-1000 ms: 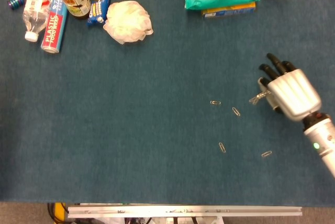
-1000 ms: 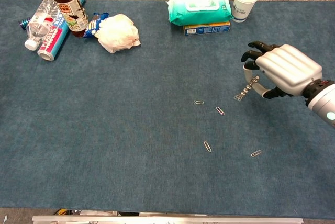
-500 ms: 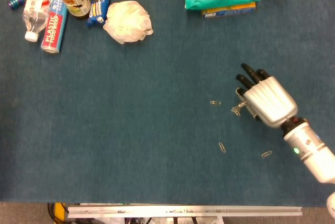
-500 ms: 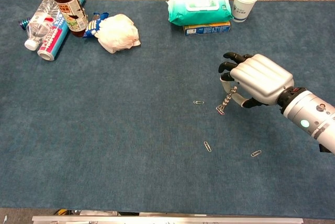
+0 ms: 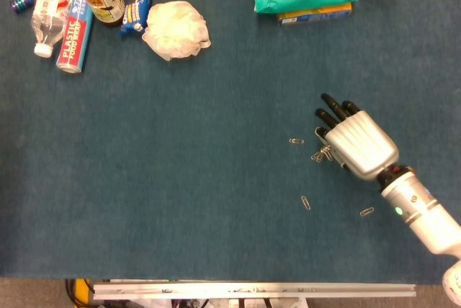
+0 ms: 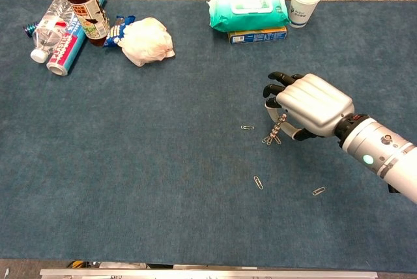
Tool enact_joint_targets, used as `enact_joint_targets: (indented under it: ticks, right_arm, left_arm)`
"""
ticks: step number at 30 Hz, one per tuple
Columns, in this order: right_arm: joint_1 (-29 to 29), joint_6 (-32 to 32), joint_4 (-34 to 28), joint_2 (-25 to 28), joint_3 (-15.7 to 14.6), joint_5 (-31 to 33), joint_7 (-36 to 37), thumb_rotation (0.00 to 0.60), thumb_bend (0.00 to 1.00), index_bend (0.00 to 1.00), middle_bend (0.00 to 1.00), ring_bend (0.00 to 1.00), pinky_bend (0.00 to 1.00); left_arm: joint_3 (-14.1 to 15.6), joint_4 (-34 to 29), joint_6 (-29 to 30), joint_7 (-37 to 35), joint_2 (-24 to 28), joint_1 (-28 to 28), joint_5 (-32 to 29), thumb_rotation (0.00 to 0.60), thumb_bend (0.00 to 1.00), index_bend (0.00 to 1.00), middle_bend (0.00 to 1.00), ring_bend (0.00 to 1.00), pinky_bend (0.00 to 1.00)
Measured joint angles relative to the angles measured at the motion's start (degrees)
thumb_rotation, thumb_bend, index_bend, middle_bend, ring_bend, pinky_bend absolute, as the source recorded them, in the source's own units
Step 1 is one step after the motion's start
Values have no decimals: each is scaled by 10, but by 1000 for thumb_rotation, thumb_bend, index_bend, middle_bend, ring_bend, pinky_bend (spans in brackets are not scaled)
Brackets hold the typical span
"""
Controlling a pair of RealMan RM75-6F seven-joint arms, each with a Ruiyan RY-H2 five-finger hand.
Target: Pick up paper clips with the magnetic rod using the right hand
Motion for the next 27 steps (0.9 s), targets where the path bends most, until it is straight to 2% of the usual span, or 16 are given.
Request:
enact_joint_targets:
  ticks: [12, 27]
  right_arm:
    - [-18, 36, -6, 35, -4, -16, 32, 600, 386, 521, 264, 71, 269]
    - [-63, 89, 18, 90, -7, -32, 129, 600, 386, 521, 264, 71, 269]
  left_arm:
    - [0, -1, -6, 11, -2, -2, -3, 600, 262, 371, 328, 294, 538]
    - [0, -5, -23, 39, -9, -12, -8, 600, 262, 371, 328, 294, 538]
